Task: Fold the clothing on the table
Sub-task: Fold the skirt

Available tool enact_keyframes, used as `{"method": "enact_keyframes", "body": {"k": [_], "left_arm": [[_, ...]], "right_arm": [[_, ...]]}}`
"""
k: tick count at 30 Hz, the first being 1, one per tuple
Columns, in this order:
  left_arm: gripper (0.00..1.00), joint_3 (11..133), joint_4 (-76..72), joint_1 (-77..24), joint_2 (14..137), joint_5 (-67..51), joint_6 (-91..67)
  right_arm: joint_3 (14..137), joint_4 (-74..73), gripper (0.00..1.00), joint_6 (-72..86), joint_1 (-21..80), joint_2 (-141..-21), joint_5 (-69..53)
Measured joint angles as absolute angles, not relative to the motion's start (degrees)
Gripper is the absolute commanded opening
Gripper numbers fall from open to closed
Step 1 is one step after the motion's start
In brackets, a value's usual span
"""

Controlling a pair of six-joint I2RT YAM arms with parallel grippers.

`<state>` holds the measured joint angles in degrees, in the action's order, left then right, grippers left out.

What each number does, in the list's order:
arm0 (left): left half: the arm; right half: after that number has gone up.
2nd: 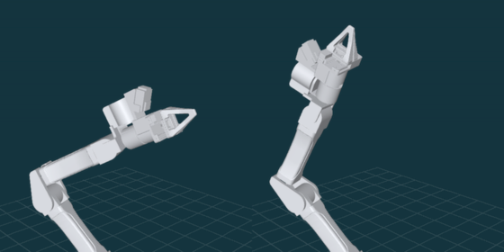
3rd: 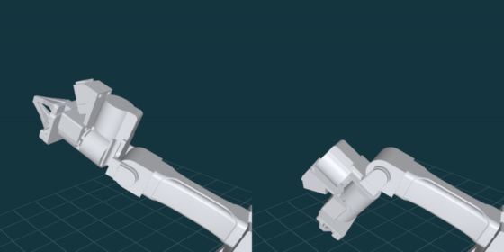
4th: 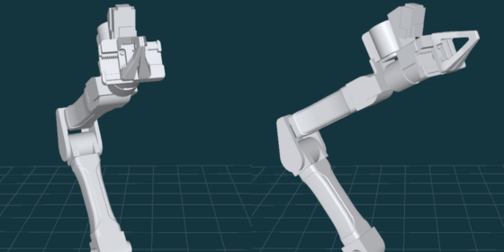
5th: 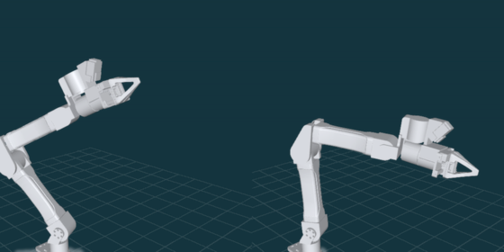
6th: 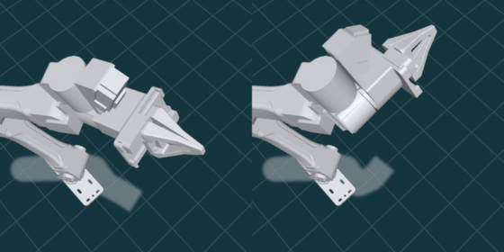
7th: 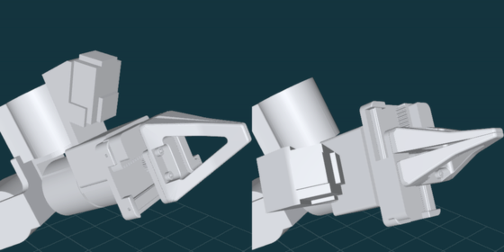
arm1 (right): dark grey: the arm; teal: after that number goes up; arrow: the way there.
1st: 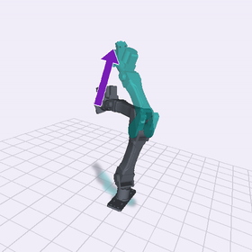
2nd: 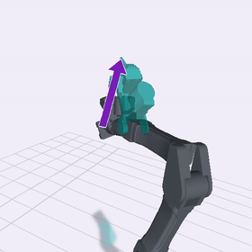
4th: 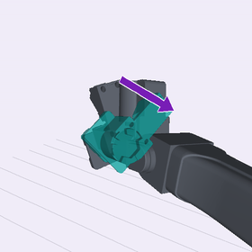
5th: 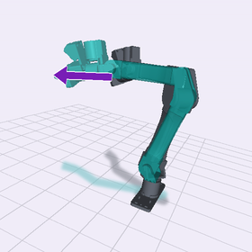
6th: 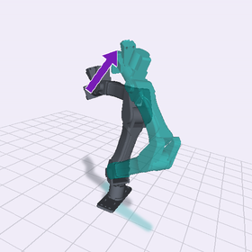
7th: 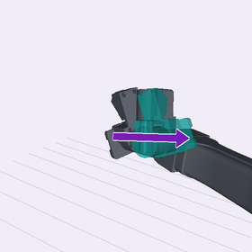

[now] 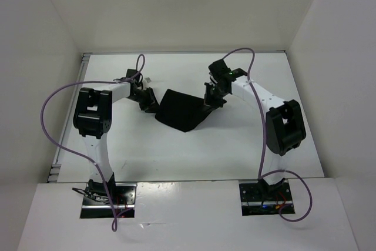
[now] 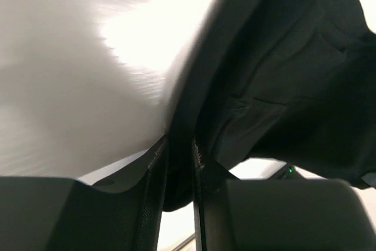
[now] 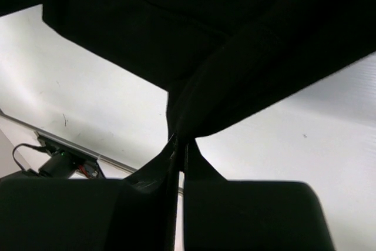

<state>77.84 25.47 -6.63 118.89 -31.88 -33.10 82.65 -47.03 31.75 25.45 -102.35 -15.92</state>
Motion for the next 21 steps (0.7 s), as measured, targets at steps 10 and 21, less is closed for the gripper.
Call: {"method": "enact_keyframes", "body": {"k": [10, 21], "left_arm": [[0.28, 75.72, 22.98, -8.47, 118.85, -35.33, -33.41], [0.28, 75.22, 22.39, -8.47, 118.76, -36.29, -33.41]], "right_arm": [[96.9, -48.18, 0.0, 31.16, 32.16, -113.3, -17.72], [111.46, -50.74, 0.01, 29.41, 36.16, -125.82, -21.96]]}}
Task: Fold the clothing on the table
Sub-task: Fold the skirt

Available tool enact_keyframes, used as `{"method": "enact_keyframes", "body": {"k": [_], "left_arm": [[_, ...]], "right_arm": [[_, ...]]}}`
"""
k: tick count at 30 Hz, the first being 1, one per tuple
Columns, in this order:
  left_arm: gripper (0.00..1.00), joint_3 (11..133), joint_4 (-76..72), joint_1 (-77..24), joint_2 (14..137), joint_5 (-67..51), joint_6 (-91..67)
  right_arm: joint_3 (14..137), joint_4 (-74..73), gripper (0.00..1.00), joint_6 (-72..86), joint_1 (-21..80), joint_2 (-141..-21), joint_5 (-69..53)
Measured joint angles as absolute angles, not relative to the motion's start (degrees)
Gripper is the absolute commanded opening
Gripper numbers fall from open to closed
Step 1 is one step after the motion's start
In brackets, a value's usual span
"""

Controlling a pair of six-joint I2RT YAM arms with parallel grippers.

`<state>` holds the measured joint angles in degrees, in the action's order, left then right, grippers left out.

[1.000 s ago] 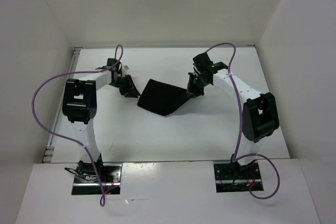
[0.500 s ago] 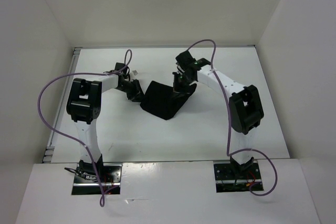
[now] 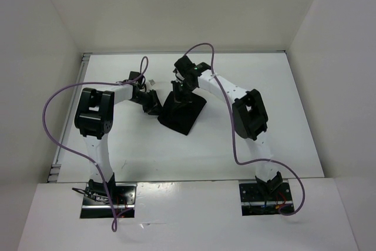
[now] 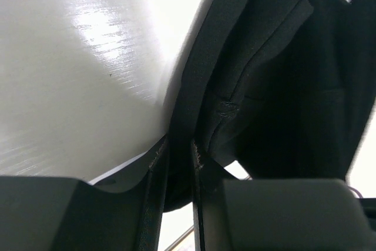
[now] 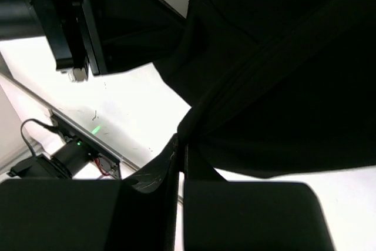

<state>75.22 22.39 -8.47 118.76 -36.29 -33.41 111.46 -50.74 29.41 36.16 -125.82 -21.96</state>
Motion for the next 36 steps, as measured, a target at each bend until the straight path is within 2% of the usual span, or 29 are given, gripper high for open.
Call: {"method": "enact_keyframes", "body": {"k": [25, 33, 35, 36], "left_arm": [[0.28, 75.11, 22.35, -8.51, 118.76, -36.34, -33.41], [0.28, 74.56, 21.82, -8.51, 118.72, -37.21, -33.45], [0.28, 74.46, 21.74, -8.51, 118.72, -37.34, -33.43], [0.28, 74.46, 21.71, -8.49, 118.72, -37.36, -33.43]], "right_arm": [[123.66, -54.85, 0.01, 27.09, 38.81, -137.84, -26.2], [131.09, -57.12, 0.01, 27.07, 39.07, -142.58, -27.24], [133.62, -57.95, 0.21, 27.05, 39.13, -143.79, -27.46], [134.69, -58.63, 0.27, 26.85, 39.18, -144.24, -27.7]]}}
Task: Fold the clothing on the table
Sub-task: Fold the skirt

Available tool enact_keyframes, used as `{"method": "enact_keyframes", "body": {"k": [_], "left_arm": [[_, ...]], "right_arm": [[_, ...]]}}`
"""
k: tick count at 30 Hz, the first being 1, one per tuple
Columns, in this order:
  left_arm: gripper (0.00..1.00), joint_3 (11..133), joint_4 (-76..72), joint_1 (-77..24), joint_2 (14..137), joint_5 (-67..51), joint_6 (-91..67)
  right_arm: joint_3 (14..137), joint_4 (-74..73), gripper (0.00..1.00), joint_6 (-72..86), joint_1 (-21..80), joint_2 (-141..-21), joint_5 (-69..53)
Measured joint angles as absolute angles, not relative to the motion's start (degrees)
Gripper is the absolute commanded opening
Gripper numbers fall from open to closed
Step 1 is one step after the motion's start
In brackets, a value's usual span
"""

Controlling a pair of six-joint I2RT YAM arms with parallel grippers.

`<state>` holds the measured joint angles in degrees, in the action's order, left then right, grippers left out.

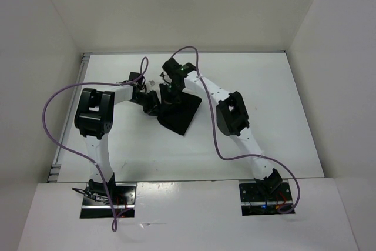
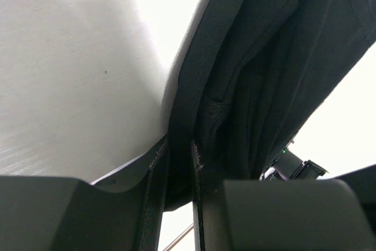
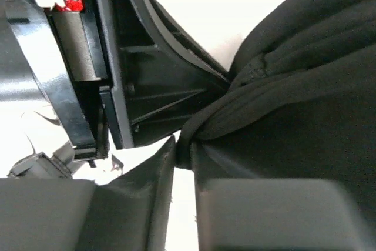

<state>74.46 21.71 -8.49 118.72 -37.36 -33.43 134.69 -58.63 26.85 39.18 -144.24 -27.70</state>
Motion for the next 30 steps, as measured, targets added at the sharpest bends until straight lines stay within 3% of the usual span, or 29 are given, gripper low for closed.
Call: {"method": "enact_keyframes", "body": {"k": [2, 6, 13, 17, 20, 21, 30], "left_arm": [[0.28, 74.41, 21.63, -8.49, 118.72, -37.41, -33.43], [0.35, 74.19, 21.98, -7.51, 117.89, -36.97, -33.36], [0.36, 74.28, 26.17, -3.11, 112.38, -29.36, -32.8], [0.31, 75.68, 28.23, -2.22, 106.56, -30.37, -31.48], [0.21, 78.52, 28.27, -3.86, 104.05, -35.51, -30.92], [0.16, 79.79, 28.12, -5.06, 103.94, -37.67, -30.41], [0.1, 84.03, 24.58, -16.08, 113.08, -48.9, -30.09]], "right_arm": [[136.59, -60.29, 0.34, 26.26, 39.2, -145.03, -28.14], [141.08, -62.26, 0.36, 25.82, 39.27, -145.56, -29.41], [154.95, -63.33, 0.39, 25.82, 39.53, -142.78, -28.12], [155.22, -65.19, 0.32, 26.15, 38.96, -138.5, -22.37], [153.84, -67.42, 0.15, 27.49, 38.22, -137.08, -14.02], [152.79, -68.29, 0.14, 28.05, 37.78, -136.92, -10.55], [129.97, -71.77, 0.12, 32.12, 31.94, -135.0, 7.77]]}}
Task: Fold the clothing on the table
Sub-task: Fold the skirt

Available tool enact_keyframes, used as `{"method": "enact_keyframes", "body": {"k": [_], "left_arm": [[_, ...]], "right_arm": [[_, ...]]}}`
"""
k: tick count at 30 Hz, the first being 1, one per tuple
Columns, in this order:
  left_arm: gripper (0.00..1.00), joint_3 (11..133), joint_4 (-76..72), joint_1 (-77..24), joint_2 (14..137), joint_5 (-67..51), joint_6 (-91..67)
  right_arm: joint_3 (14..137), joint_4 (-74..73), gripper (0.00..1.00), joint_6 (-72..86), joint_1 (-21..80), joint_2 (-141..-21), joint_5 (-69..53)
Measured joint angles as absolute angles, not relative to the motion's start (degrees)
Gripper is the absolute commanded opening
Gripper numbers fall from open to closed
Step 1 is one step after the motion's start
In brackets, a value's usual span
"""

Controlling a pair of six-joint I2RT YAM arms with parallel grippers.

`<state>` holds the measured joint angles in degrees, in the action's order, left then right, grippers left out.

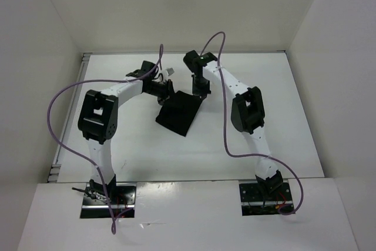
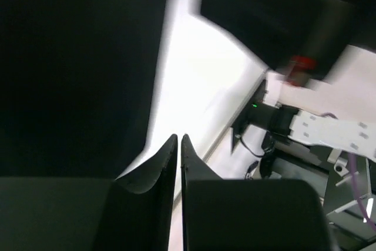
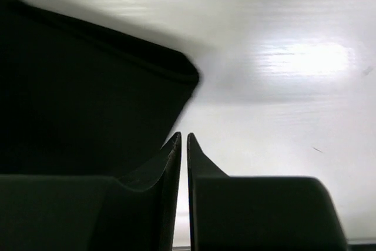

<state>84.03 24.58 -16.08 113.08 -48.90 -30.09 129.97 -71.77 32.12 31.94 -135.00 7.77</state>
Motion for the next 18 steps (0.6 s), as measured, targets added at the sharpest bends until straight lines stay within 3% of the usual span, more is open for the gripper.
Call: {"method": "enact_keyframes", "body": {"k": [9, 18], "left_arm": [[0.1, 72.95, 23.27, -10.33, 117.34, -44.73, -30.3], [0.1, 66.08, 22.28, -8.08, 114.65, -41.98, -30.44]], "right_arm": [[114.74, -68.75, 0.13, 32.56, 31.05, -125.45, 8.4], [101.12, -58.98, 0.4, 32.88, 28.84, -115.57, 0.73]]}}
